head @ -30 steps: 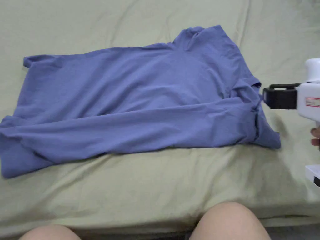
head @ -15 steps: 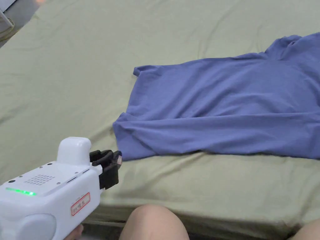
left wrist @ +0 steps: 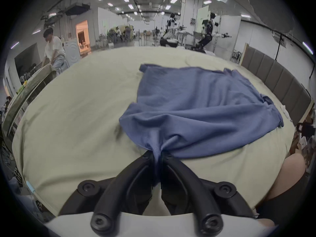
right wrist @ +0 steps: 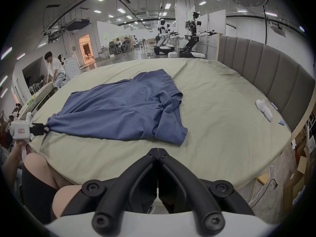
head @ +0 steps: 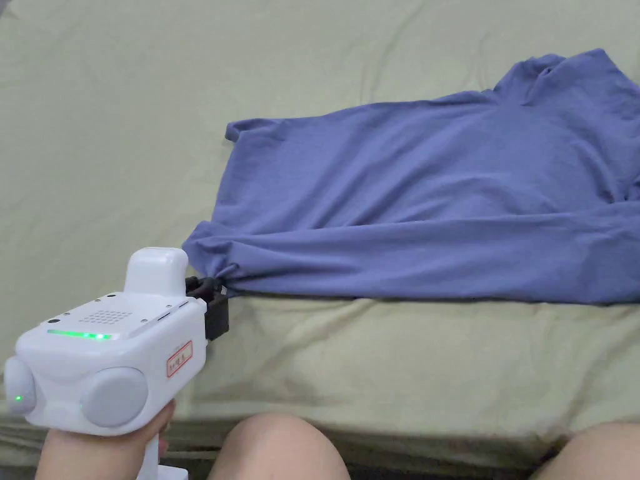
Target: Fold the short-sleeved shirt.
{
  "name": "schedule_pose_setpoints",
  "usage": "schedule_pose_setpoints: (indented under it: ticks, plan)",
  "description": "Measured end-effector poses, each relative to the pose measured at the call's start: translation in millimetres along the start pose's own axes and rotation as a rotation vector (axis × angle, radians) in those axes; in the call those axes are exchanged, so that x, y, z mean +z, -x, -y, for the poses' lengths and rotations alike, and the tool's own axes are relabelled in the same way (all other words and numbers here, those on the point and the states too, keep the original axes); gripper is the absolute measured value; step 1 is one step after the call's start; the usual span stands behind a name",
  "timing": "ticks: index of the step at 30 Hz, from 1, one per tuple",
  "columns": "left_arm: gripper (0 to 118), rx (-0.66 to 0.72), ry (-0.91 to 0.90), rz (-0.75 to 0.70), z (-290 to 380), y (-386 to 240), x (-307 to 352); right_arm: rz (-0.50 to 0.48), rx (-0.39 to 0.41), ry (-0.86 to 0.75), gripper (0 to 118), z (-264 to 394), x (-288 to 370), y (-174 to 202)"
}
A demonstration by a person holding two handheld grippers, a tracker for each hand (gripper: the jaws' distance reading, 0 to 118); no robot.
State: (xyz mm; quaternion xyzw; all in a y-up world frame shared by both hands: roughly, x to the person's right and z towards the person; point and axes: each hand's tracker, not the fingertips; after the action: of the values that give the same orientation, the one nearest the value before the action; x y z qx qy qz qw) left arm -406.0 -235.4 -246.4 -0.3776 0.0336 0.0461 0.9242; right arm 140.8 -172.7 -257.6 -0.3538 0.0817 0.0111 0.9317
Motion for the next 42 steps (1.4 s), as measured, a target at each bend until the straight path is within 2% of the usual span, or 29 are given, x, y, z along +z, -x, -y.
schedule_pose_setpoints:
  ticks: [6, 7, 8, 9, 10, 12, 15, 16, 17, 18, 19, 20, 21, 22, 24, 25, 29, 32, 36, 39, 40, 41, 42]
  plan:
    - [7, 0.017, -0.014, 0.044, -11.7, -0.5, 17.4, -0.016, 0.009, 0.017, 5, -3.8, -37.3, -6.1]
    - [7, 0.017, -0.020, 0.039, -15.1, -5.6, 22.9, -0.014, 0.020, 0.015, 21, -6.0, -46.1, -8.3]
    - [7, 0.010, -0.025, 0.040, -16.6, -8.0, 25.1, -0.005, 0.035, 0.022, 49, -7.3, -57.5, -14.8]
    - [7, -0.005, -0.027, 0.039, -17.9, -10.2, 27.0, 0.006, 0.054, 0.053, 99, -10.9, -71.7, -18.5]
    - [7, -0.011, -0.031, 0.038, -18.3, -11.8, 28.5, 0.021, 0.059, 0.076, 118, -13.6, -84.1, -21.8]
    - [7, -0.016, -0.032, 0.044, -22.2, -16.0, 30.6, 0.041, 0.056, 0.047, 118, -18.0, -108.2, -31.5]
    - [7, -0.010, -0.020, 0.041, -23.7, -16.0, 27.8, 0.027, 0.012, 0.120, 115, -25.4, -143.1, -42.2]
    - [7, -0.007, -0.016, 0.039, -23.1, -15.9, 27.6, -0.010, -0.016, 0.159, 101, -19.7, -149.8, -47.2]
    - [7, 0.003, -0.011, 0.043, -22.4, -16.0, 27.7, -0.045, -0.059, 0.176, 92, -17.7, -153.4, -51.0]
    - [7, 0.010, -0.007, 0.048, -23.3, -14.9, 28.7, -0.008, -0.073, 0.121, 83, -18.2, -145.5, -50.5]
    - [7, 0.013, -0.009, 0.050, -23.8, -14.3, 30.3, -0.023, -0.066, 0.102, 56, -19.8, -137.8, -48.6]
    - [7, 0.011, -0.012, 0.057, -23.9, -14.2, 32.3, -0.056, -0.057, 0.072, 15, -21.6, -129.1, -47.4]
    - [7, 0.007, -0.011, 0.064, -24.8, -14.3, 34.3, -0.152, -0.083, 0.056, 14, -22.7, -124.4, -47.8]
    - [7, 0.006, -0.011, 0.067, -25.7, -15.3, 36.1, -0.110, -0.095, 0.032, 14, -22.9, -118.2, -45.7]
    - [7, 0.000, -0.024, 0.064, -30.2, -12.3, 41.4, -0.087, 0.002, 0.047, 14, -27.3, -102.5, -35.8]
    - [7, 0.004, -0.034, 0.067, -32.2, -11.6, 45.9, -0.077, 0.018, 0.036, 14, -29.0, -95.5, -34.1]
    - [7, 0.023, -0.085, 0.072, -36.5, -0.9, 74.0, -0.115, 0.016, -0.018, 14, -31.3, -47.2, -28.0]
    - [7, 0.029, -0.059, 0.093, -27.8, 15.4, 93.2, -0.132, 0.026, -0.015, 14, -19.1, -13.9, -20.3]
    - [7, 0.034, 0.010, 0.125, 4.2, 27.0, 107.1, -0.108, 0.080, 0.054, 14, 18.8, 6.8, -12.8]
    - [7, 0.010, 0.078, 0.138, 28.4, 26.1, 103.0, -0.081, 0.082, 0.098, 14, 45.3, -0.6, -16.3]
    - [7, 0.006, 0.081, 0.128, 35.4, 24.1, 100.4, -0.067, 0.075, 0.106, 16, 50.9, -3.0, -13.9]
    - [12, 0.013, 0.084, 0.093, 40.9, 22.3, 98.7, -0.045, 0.089, 0.102, 32, 55.7, -2.3, -12.8]
    - [47, 0.048, 0.077, 0.010, 45.7, 20.2, 100.0, 0.018, 0.123, 0.072, 73, 58.7, 2.3, -11.2]
